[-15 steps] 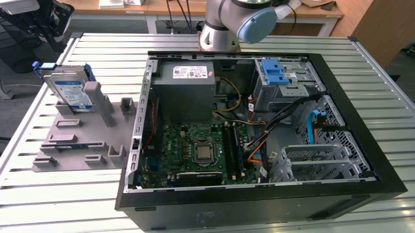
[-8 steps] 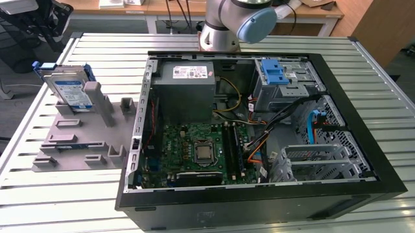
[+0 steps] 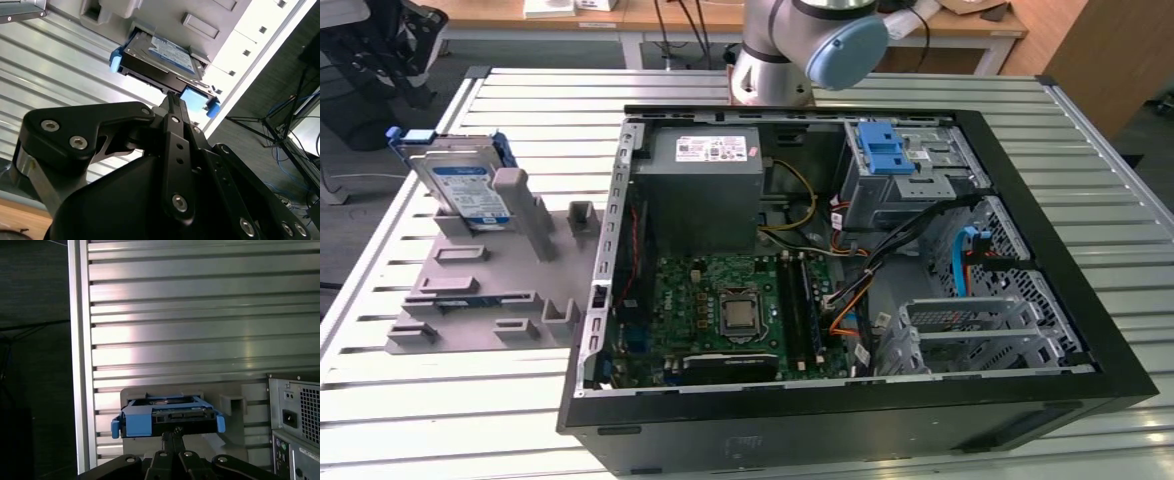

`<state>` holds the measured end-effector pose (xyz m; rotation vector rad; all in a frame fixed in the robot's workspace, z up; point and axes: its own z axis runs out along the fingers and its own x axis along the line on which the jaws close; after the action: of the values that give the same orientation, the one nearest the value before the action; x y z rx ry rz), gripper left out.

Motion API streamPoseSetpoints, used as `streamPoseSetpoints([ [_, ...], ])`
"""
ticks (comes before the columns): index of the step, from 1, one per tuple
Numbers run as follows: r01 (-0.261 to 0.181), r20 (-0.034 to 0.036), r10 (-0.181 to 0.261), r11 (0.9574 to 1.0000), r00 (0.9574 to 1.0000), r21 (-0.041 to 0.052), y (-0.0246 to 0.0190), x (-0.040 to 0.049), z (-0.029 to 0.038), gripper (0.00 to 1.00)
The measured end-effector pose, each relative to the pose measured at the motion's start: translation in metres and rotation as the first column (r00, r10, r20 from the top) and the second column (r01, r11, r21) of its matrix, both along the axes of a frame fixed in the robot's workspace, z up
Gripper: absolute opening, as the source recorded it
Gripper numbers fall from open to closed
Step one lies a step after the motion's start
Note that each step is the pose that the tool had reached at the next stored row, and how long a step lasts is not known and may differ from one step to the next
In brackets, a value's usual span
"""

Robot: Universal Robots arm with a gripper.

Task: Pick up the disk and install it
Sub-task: 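Reach for the disk, then pick up the disk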

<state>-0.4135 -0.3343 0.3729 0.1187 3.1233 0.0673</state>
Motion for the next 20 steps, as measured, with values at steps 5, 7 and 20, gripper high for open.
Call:
streamPoseSetpoints([
  [5,0.0,0.0,0.0,1.0,1.0,0.0,-0.0002,-0.0095,-0.0006,0.11],
  [7,0.0,0.0,0.0,1.0,1.0,0.0,-0.0011,-0.0145,-0.0009,0.11],
  [20,0.0,0.0,0.0,1.0,1.0,-0.0001,-0.0012,-0.02,-0.001,0.11],
])
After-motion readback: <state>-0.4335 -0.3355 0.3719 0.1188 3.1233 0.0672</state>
